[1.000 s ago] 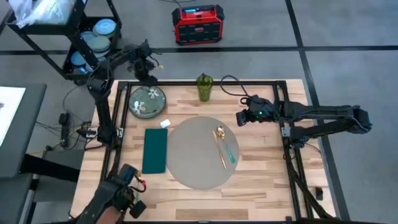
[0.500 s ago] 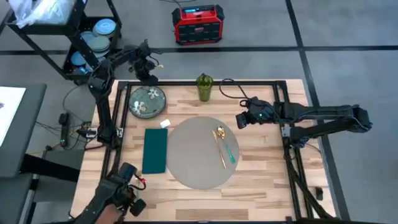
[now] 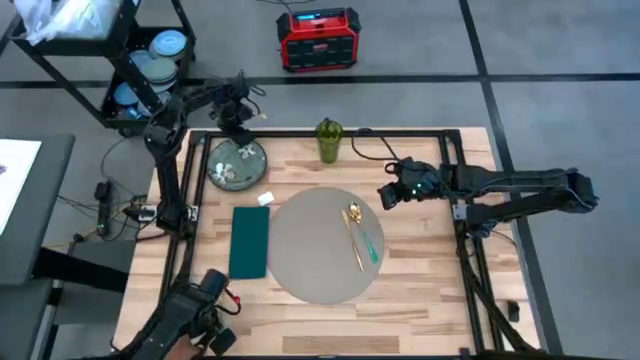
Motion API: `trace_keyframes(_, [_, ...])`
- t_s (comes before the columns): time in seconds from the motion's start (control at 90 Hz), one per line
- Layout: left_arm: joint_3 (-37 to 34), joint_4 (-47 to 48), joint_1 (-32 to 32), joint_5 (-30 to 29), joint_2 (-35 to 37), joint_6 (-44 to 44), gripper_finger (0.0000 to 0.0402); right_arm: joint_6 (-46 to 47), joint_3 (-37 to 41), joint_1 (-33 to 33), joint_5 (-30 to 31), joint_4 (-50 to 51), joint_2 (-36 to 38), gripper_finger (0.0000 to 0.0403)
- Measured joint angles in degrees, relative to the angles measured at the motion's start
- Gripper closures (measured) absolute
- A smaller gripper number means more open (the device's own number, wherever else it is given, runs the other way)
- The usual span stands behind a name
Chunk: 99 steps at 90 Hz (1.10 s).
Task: Set table place
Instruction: Put the plate on the gray table mat
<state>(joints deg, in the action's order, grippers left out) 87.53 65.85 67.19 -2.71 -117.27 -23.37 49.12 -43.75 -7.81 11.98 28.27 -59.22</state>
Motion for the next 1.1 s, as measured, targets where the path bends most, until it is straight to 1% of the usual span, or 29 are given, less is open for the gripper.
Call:
trace_keyframes(0.111, [-0.7, 0.9, -1.2, 0.1, 0.0, -1.5, 0.0264, -0.1, 0.0, 0.0, 0.0, 0.0, 0.0, 0.0303])
trace_keyframes(0.167, [-0.7, 1.5, -1.8, 1.6, 0.0, -2.3, 0.0269, -0.8, 0.0, 0.0, -0.1, 0.1, 0.0, 0.0303])
trace_keyframes(0.233, [-0.7, 2.6, -2.4, 4.5, 0.0, -2.3, 0.0276, -1.7, 0.0, 0.0, -0.1, 0.1, 0.0, 0.0303])
trace_keyframes(0.322, [-0.9, 2.6, -2.5, 10.8, 0.0, -1.8, 0.0289, -2.5, 0.0, 0.0, -0.1, 0.1, 0.0, 0.0303])
trace_keyframes(0.378, [-1.6, 1.8, -2.4, 13.2, 0.0, -0.7, 0.0301, -2.5, 0.0, 0.0, -0.1, 0.2, 0.0, 0.0303])
trace_keyframes(0.433, [-2.8, 1.2, -2.4, 14.3, 0.1, 0.1, 0.0315, -2.6, 0.0, 0.0, -0.1, 0.2, 0.0, 0.0303])
trace_keyframes(0.544, [-5.5, 0.8, -2.3, 14.4, 0.4, 1.4, 0.0344, -2.7, 0.0, 0.0, -0.5, 0.4, 0.0, 0.0303])
trace_keyframes(0.644, [-7.9, 0.6, -2.3, 14.6, 0.1, 1.4, 0.0360, -2.9, 0.0, 0.0, -1.4, 1.1, 0.0, 0.0303])
trace_keyframes(0.833, [-9.7, -1.5, -2.2, 15.0, 0.3, 5.6, 0.0375, -3.1, 0.0, 0.0, -1.7, 2.5, 0.0, 0.0303])
trace_keyframes(0.967, [-9.1, -1.7, -2.2, 14.9, 0.2, 6.3, 0.0385, -3.1, 0.0, -0.1, -1.7, 2.6, 0.0, 0.0303])
trace_keyframes(1.1, [-8.2, -1.5, -2.2, 14.8, 0.1, 8.0, 0.0386, -2.9, 0.0, -0.1, -1.7, 2.6, 0.0, 0.0304])
